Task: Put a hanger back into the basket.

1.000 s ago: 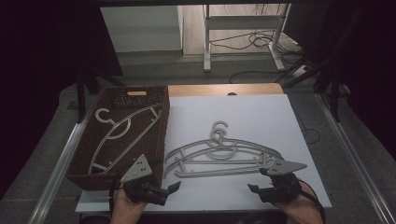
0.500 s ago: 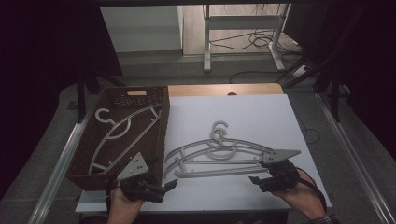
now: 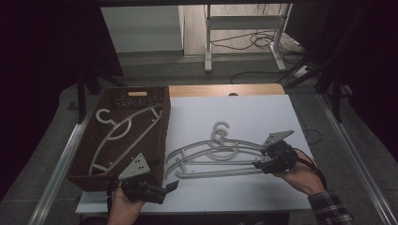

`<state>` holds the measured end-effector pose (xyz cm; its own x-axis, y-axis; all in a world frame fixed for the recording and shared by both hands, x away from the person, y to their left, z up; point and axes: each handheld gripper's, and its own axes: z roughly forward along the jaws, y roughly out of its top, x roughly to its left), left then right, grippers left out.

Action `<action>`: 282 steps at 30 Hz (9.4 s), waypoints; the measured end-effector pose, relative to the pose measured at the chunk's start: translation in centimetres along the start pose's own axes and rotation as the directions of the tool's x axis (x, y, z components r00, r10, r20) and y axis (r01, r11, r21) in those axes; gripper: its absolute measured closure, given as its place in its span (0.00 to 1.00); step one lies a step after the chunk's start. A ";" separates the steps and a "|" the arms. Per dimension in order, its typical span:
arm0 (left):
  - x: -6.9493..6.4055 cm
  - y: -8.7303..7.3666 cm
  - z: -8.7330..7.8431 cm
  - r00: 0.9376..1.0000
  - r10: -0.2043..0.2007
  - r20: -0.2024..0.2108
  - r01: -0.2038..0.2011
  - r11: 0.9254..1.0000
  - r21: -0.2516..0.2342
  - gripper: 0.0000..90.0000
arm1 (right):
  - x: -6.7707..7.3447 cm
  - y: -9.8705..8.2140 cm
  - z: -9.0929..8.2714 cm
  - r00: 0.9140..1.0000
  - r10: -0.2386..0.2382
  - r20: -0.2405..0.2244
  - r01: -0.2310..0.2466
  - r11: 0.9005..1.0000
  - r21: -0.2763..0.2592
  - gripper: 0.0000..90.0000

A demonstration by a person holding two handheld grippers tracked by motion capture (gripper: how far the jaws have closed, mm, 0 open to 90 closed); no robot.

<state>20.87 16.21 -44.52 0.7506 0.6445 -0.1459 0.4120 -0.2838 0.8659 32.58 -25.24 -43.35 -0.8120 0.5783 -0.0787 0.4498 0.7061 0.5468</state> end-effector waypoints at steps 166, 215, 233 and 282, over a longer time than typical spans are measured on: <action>3.8 14.4 8.4 0.902 -0.073 0.426 -0.080 0.941 0.330 0.90 | -0.6 4.8 -5.1 0.834 -0.551 0.023 0.547 0.821 -0.163 0.71; 8.9 14.8 -1.3 0.991 -0.045 0.125 0.029 0.992 0.126 0.89 | -0.5 -0.2 -3.6 1.000 0.024 0.014 -0.019 0.952 -0.304 0.19; 12.3 12.8 -5.5 0.995 -0.099 -0.016 0.100 0.992 0.072 0.89 | 2.5 -2.2 -2.3 0.997 0.054 -0.050 -0.067 0.941 -0.332 0.16; 21.0 2.6 -10.2 0.912 -0.270 -0.309 0.277 0.961 -0.020 0.89 | 4.0 -3.3 -0.7 0.998 0.008 -0.065 -0.025 0.965 -0.260 0.16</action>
<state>32.43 36.22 -40.42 0.4136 0.8839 -0.2185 0.5934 -0.0796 0.8010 27.60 -25.56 -44.91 -0.8309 0.5560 -0.0201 0.3573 0.5609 0.7468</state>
